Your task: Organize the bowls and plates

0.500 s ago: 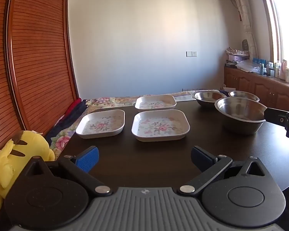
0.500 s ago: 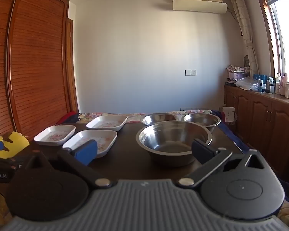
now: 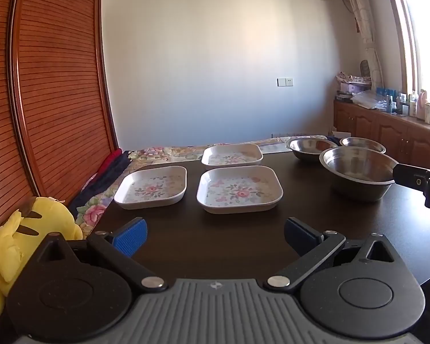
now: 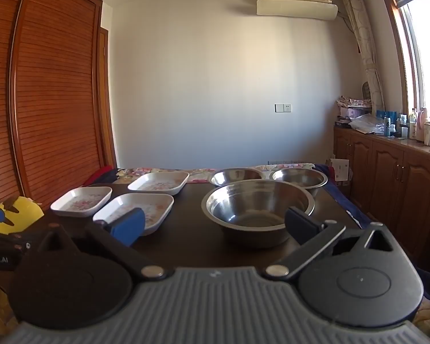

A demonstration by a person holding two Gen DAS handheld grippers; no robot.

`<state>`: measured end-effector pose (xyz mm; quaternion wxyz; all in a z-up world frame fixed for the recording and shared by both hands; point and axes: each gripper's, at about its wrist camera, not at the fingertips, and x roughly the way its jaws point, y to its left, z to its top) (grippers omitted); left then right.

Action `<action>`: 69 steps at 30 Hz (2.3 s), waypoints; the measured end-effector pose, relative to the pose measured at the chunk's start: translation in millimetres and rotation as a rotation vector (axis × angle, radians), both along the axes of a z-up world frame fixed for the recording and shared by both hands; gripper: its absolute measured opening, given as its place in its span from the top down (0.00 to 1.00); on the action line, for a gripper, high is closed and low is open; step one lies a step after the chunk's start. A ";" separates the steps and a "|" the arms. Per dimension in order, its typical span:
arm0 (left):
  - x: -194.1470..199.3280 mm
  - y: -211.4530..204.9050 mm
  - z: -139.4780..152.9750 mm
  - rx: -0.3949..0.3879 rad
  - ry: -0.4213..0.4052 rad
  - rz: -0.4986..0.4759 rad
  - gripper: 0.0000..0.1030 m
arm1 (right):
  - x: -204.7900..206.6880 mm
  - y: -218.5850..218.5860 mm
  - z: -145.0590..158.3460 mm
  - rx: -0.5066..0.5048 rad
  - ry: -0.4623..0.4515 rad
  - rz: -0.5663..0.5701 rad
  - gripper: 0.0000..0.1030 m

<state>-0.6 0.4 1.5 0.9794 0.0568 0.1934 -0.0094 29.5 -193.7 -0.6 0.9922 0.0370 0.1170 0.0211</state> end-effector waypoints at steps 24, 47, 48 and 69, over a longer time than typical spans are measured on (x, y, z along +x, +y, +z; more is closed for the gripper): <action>-2.2 -2.0 3.3 0.008 -0.008 -0.005 0.00 | -0.9 -1.2 0.6 -0.005 -0.005 -0.003 0.00; -1.3 -2.2 3.8 0.014 -0.003 -0.009 0.00 | -3.2 0.5 2.3 -0.011 -0.011 -0.002 0.00; -1.4 -2.1 3.8 0.014 -0.003 -0.009 0.00 | -3.3 0.5 2.4 -0.010 -0.011 -0.002 0.00; 2.3 0.6 -2.6 0.000 0.016 -0.006 0.00 | -4.8 0.4 1.4 -0.023 -0.011 -0.004 0.00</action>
